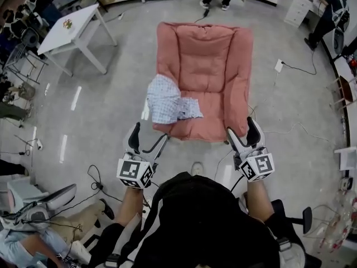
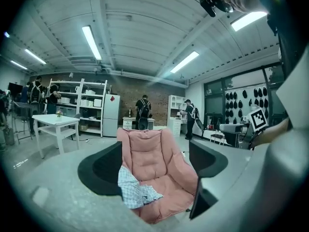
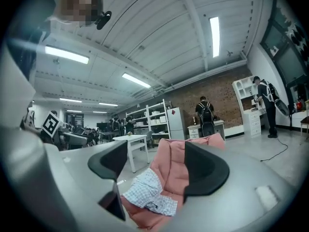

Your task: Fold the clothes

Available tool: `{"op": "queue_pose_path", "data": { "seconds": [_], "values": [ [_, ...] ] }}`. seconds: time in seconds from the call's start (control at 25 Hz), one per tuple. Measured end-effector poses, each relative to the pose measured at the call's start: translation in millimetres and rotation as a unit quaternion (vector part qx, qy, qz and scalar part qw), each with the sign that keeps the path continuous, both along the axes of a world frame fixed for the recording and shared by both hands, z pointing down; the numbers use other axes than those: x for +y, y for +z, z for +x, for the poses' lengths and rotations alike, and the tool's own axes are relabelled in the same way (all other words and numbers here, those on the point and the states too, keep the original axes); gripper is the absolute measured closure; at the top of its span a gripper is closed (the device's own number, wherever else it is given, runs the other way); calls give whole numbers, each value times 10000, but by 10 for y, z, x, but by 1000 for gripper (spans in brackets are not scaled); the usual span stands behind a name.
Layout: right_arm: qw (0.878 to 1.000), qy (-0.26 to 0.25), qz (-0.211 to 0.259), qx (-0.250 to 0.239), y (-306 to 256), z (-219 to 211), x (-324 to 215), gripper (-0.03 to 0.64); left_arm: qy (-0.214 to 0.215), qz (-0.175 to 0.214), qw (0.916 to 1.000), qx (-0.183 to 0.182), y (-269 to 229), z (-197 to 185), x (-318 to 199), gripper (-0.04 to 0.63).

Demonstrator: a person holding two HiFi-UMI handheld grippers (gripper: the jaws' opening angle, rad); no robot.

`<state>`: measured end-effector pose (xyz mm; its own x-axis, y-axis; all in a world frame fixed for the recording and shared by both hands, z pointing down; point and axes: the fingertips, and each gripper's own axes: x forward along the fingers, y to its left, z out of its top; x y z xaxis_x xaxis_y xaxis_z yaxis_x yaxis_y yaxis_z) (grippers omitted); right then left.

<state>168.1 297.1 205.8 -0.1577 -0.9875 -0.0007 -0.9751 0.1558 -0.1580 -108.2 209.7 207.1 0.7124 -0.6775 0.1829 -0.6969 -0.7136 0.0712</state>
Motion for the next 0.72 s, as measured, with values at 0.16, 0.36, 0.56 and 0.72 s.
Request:
{"op": "queue_pose_path", "data": {
  "seconds": [0.16, 0.36, 0.56, 0.72],
  "values": [
    [9998, -104, -188, 37, 156, 259, -130, 253, -40, -187, 9997, -177, 214, 218, -101, 164],
    [9987, -97, -490, -51, 365, 480, -355, 264, 51, -419, 9976, -556, 542, 393, -291, 167],
    [9968, -22, -793, -134, 596, 460, -532, 273, 381, -792, 9920, -905, 1100, 530, -489, 167],
    [9948, -36, -1013, -115, 782, 396, -691, 273, 658, -1130, 9861, -1021, 1576, 650, -709, 176]
  ]
}}
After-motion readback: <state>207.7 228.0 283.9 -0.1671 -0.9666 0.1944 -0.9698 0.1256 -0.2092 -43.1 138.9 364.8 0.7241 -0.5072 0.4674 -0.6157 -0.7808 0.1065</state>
